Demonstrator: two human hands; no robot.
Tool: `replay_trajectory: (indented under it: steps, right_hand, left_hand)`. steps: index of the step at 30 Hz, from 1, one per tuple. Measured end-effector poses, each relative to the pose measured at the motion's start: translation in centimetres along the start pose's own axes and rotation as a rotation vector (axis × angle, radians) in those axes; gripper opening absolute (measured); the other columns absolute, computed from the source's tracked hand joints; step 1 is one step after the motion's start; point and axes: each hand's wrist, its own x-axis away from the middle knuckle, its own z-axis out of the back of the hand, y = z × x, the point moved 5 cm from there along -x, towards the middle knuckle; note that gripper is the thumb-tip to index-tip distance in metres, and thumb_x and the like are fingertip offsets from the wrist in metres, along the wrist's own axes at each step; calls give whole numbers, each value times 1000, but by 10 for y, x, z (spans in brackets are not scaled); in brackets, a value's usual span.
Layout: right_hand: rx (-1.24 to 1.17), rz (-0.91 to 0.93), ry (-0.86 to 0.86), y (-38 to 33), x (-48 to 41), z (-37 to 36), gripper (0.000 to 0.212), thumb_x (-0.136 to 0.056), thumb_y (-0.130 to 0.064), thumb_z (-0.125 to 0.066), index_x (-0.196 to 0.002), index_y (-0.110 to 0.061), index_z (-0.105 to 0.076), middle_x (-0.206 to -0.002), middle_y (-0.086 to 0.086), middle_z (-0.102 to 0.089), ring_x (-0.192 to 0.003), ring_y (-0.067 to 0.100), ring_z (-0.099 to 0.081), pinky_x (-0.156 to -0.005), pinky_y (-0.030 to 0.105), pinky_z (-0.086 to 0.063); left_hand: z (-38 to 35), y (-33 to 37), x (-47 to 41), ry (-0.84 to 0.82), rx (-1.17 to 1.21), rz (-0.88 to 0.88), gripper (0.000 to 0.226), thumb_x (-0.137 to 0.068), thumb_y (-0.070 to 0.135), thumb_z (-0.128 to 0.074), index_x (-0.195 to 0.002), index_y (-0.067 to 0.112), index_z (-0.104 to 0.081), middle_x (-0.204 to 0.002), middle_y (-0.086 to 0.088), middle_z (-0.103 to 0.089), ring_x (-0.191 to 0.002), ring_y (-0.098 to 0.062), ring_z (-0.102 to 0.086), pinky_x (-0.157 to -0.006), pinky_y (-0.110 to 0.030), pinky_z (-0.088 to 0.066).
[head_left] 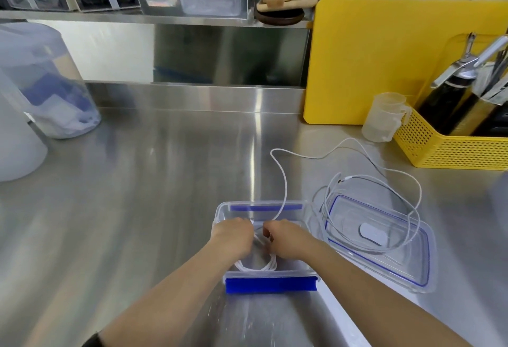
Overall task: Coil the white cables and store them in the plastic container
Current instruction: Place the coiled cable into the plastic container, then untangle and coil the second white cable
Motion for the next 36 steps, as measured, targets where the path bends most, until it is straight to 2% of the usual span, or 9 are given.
replay_trajectory:
  steps: [5,9,13,18,20,25,28,31,36]
  right_hand:
    - [61,70,8,-3,6,19,29,-87,-23,-52,-113,-10,-55,-111,13,-63,-97,30,-60,-87,43,-51]
    - [55,219,350,-1,11,54,16,-82,-15,-54,-96,-9,-59,-98,15,-67,-89,35,-60,-72,41,-49]
    - [285,377,585,16,11,67,20,-52,-2,-63,-70,-12,-63,-71,8,-63,-65,30,-60,-59,32,-41]
    - [453,434,704,28,10,63,24,-66,-17,-41,-69,-18,-66,-77,1,-65,-74,23,-61,-68,29,-29]
    - [437,468,763,29,6,64,11,-68,-13,-53,-65,-17,-63,-72,-1,-63,-71,22,-60,-68,30,-28]
    - [205,507,920,35,6,95,6,-74,-20,-57,-71,-18,-63,-72,-4,-65,-79,12,-51,-73,31,-25]
    - [98,485,991,31,8,124,14,-77,-27,-55,-76,-14,-62,-77,0,-67,-82,12,-51,-73,29,-24]
    - [-11,432,1039,25,8,153,20,-82,-25,-49,-81,-10,-62,-78,5,-67,-77,19,-57,-74,30,-27]
    - [-686,262,956,50,5,192,8,-92,-15,-51,-84,-17,-53,-74,6,-60,-68,17,-55,-66,17,-41]
  left_hand:
    - [21,4,-1,44,-2,-55,33,-90,26,-51,-119,11,-54,-122,-9,-61,-109,-27,-59,-80,-34,-47]
    - [59,16,4,261,139,-100,28,-91,29,-50,-112,12,-55,-119,-11,-62,-107,-34,-60,-81,-38,-47]
    - [61,31,6,328,306,-168,27,-94,27,-44,-115,11,-47,-116,-15,-61,-102,-37,-59,-72,-38,-42]
    - [39,42,1,320,428,-195,33,-94,25,-47,-123,15,-34,-106,-13,-64,-89,-30,-63,-67,-37,-47]
    - [36,43,-1,351,468,-180,30,-95,23,-46,-121,15,-36,-103,-10,-66,-88,-27,-64,-70,-35,-49]
    - [62,23,-3,506,762,-169,12,-90,19,-53,-102,16,-55,-85,-1,-70,-85,-30,-63,-78,-42,-48]
    - [89,16,-3,487,1053,-224,17,-91,13,-52,-75,18,-52,-59,3,-57,-59,-25,-55,-61,-40,-49]
    - [125,20,0,448,1287,-355,26,-97,6,-42,-73,17,-44,-52,0,-48,-43,-11,-42,-45,-26,-38]
    - [183,10,5,491,1827,-505,27,-99,3,-34,-75,9,-42,-63,-1,-44,-37,-5,-32,-36,-16,-28]
